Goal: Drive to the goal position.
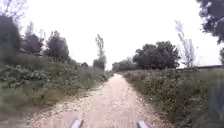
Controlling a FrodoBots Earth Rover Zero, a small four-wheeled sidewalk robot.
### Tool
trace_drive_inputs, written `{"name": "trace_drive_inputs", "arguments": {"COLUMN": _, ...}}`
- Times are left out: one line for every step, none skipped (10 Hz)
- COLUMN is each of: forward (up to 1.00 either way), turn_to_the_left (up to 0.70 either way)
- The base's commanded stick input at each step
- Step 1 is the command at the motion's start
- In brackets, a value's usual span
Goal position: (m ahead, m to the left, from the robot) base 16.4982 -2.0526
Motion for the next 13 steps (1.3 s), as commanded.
{"name": "trace_drive_inputs", "arguments": {"forward": 0.7, "turn_to_the_left": 0.0}}
{"name": "trace_drive_inputs", "arguments": {"forward": 0.7, "turn_to_the_left": 0.0}}
{"name": "trace_drive_inputs", "arguments": {"forward": 0.7, "turn_to_the_left": 0.0}}
{"name": "trace_drive_inputs", "arguments": {"forward": 0.7, "turn_to_the_left": 0.0}}
{"name": "trace_drive_inputs", "arguments": {"forward": 0.7, "turn_to_the_left": 0.0}}
{"name": "trace_drive_inputs", "arguments": {"forward": 0.7, "turn_to_the_left": -0.08}}
{"name": "trace_drive_inputs", "arguments": {"forward": 0.7, "turn_to_the_left": -0.18}}
{"name": "trace_drive_inputs", "arguments": {"forward": 0.7, "turn_to_the_left": -0.32}}
{"name": "trace_drive_inputs", "arguments": {"forward": 0.7, "turn_to_the_left": -0.14}}
{"name": "trace_drive_inputs", "arguments": {"forward": 0.7, "turn_to_the_left": 0.0}}
{"name": "trace_drive_inputs", "arguments": {"forward": 0.7, "turn_to_the_left": 0.0}}
{"name": "trace_drive_inputs", "arguments": {"forward": 0.7, "turn_to_the_left": 0.0}}
{"name": "trace_drive_inputs", "arguments": {"forward": 0.7, "turn_to_the_left": -0.35}}
